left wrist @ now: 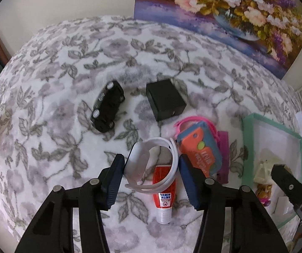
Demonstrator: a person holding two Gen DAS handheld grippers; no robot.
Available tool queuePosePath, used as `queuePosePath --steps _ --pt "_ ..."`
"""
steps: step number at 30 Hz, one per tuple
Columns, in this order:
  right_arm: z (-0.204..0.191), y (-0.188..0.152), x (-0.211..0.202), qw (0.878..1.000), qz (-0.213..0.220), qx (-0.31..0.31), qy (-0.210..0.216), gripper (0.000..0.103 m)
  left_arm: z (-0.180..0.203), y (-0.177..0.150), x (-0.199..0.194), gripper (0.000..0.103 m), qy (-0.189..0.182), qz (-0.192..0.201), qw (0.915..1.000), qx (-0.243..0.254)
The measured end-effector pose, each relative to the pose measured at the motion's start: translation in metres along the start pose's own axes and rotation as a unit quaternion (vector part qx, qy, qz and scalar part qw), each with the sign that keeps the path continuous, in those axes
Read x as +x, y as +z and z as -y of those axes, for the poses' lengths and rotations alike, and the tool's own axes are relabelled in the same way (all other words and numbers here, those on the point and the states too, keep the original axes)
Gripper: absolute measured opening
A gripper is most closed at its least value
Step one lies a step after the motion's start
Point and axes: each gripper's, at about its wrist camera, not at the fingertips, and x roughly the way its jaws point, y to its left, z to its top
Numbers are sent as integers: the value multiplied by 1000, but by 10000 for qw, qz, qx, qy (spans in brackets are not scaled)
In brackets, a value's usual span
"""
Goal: Organize rigid objects
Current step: 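Grasp white watch with left tool while right tool holds harmonica over tray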
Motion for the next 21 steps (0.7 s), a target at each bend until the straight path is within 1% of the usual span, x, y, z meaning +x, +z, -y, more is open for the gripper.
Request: queuePosePath --steps 4,8,13,21 --pt "4 4 -6 10000 94 7 -28 84 7 4 -20 55 -98 260 9996 31" --pt "13 9 -13 9998 187 38 -76 84 28 4 -36 55 -286 398 9986 219" --pt "31 20 -23 9991 350 174 -149 84 53 8 -44 55 -465 433 9972 390" --pt "72 31 -17 9976 337 538 -267 84 109 6 -43 55 -552 407 9936 902"
